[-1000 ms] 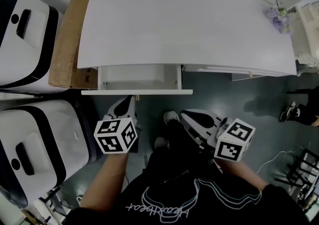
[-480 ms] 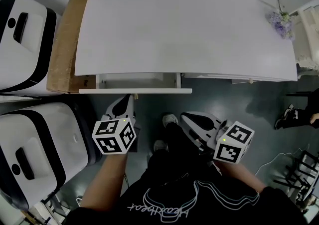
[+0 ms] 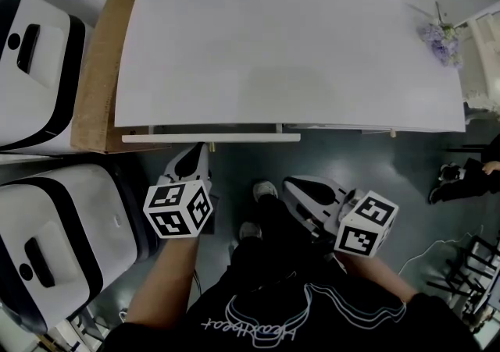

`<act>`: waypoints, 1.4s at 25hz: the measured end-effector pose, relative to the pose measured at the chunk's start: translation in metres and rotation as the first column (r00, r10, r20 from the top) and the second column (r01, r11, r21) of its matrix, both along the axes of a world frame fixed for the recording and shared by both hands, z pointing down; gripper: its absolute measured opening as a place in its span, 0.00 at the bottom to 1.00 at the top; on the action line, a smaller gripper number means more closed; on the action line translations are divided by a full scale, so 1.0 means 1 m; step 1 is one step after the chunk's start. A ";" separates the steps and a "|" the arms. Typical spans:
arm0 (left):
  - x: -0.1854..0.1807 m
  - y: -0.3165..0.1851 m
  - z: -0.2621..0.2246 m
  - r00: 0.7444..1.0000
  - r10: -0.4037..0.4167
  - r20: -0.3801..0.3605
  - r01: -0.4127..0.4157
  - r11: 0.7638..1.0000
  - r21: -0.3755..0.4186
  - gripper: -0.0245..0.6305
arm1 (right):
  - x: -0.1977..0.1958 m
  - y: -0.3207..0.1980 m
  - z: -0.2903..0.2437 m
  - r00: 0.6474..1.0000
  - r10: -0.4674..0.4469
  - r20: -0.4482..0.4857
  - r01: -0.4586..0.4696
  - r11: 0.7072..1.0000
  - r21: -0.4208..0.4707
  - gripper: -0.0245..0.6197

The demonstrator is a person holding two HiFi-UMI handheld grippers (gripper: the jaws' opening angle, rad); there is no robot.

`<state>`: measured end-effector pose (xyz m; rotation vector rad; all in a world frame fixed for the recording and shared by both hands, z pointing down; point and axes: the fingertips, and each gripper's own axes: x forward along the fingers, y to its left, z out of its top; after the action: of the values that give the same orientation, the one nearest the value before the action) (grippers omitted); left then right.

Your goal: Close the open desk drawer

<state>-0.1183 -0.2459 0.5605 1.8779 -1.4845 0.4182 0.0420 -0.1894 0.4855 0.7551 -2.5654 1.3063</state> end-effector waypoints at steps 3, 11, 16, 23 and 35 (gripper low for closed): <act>0.000 -0.008 0.000 1.000 0.000 0.002 0.000 1.000 0.005 0.04 | 0.001 -0.003 0.001 1.000 0.004 -0.003 -0.004 1.000 -0.001 0.05; -0.001 -0.024 0.000 1.000 0.001 0.009 -0.001 1.000 0.017 0.04 | 0.003 -0.008 0.002 1.000 0.014 -0.008 -0.014 1.000 -0.003 0.05; -0.001 -0.026 0.000 1.000 0.004 0.015 -0.005 1.000 0.022 0.04 | 0.004 -0.009 0.002 1.000 0.015 -0.013 -0.015 1.000 0.000 0.05; 0.000 -0.025 -0.002 1.000 0.013 -0.010 -0.012 1.000 0.020 0.04 | 0.000 -0.007 -0.003 1.000 0.012 -0.001 -0.012 1.000 0.011 0.05; 0.003 0.029 -0.061 0.994 0.053 -0.096 -0.046 0.996 0.076 0.04 | -0.023 0.026 -0.042 0.997 -0.042 0.059 0.036 0.994 0.104 0.05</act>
<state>-0.1152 -0.2164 0.4996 1.9678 -1.4081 0.2934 0.0187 -0.1637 0.4437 0.6893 -2.6993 1.2118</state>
